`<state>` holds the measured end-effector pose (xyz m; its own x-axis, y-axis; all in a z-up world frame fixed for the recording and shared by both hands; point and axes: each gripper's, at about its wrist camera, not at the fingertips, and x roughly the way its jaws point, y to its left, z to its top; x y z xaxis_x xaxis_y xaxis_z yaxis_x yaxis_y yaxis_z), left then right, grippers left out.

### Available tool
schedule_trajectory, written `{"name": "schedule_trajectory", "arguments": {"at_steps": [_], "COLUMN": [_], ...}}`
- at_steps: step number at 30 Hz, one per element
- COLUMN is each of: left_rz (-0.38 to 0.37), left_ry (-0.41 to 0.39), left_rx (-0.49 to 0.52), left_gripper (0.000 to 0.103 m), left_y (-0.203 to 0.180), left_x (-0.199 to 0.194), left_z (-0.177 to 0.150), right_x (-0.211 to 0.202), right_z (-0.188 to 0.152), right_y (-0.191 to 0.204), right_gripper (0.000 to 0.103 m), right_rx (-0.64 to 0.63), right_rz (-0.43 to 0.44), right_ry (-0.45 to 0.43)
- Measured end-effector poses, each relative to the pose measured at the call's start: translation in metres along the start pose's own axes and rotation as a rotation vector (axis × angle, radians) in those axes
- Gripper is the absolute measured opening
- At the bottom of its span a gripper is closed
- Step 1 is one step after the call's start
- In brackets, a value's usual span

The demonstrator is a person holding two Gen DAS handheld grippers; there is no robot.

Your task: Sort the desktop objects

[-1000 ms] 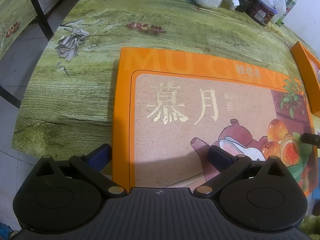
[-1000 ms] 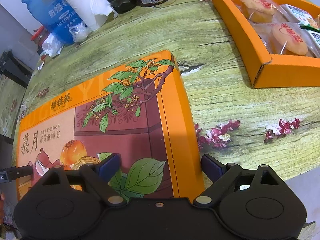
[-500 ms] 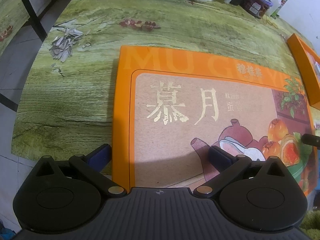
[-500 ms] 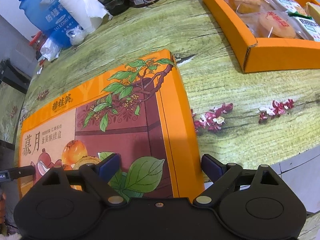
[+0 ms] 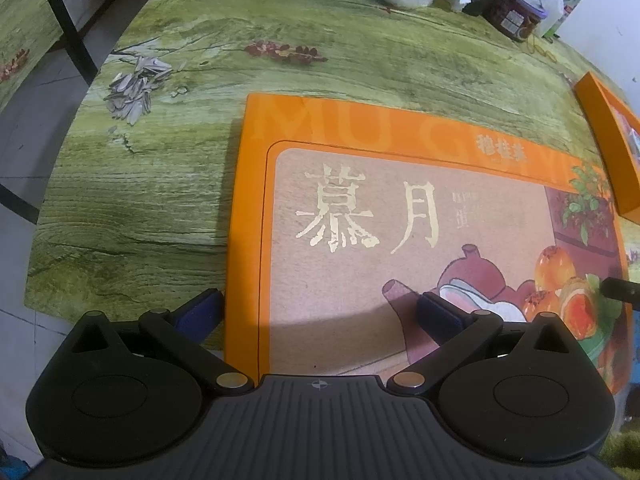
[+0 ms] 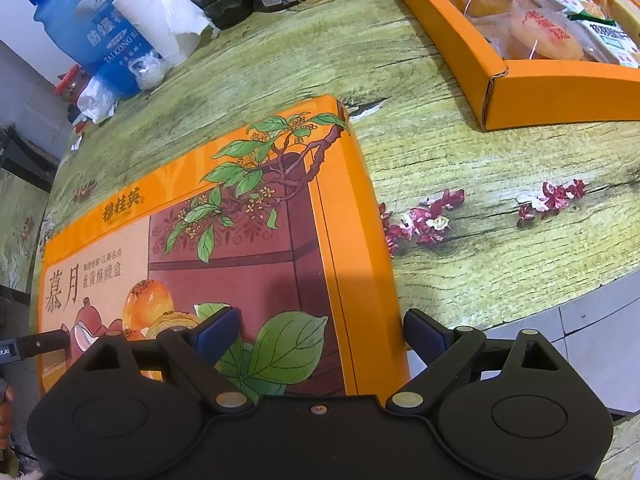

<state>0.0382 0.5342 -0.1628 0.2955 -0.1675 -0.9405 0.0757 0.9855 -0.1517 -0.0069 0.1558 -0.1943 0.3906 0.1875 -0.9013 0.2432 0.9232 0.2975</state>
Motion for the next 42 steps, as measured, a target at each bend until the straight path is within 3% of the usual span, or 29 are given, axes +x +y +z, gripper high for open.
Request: {"name": "schedule_trajectory", "arguments": {"at_steps": [20,32,42], "left_rz": [-0.022,-0.038,-0.048], "left_ry": [0.023,0.030,0.029], "left_rx": [0.022,0.018,0.013], "left_gripper": [0.103,0.103,0.103], "left_y": [0.002,0.005,0.006], "left_x": [0.004,0.005,0.005], "left_z": [0.001,0.002,0.001], "right_x": [-0.003,-0.002,0.004], "right_z": [-0.009,-0.001,0.013], "right_y": [-0.007,-0.024,-0.018], "right_gripper": [0.091,0.090,0.092], "right_rx": [0.039,0.151,0.124], "right_rz": [0.012,0.081,0.071], "right_ry": [-0.011,0.012,0.021]}}
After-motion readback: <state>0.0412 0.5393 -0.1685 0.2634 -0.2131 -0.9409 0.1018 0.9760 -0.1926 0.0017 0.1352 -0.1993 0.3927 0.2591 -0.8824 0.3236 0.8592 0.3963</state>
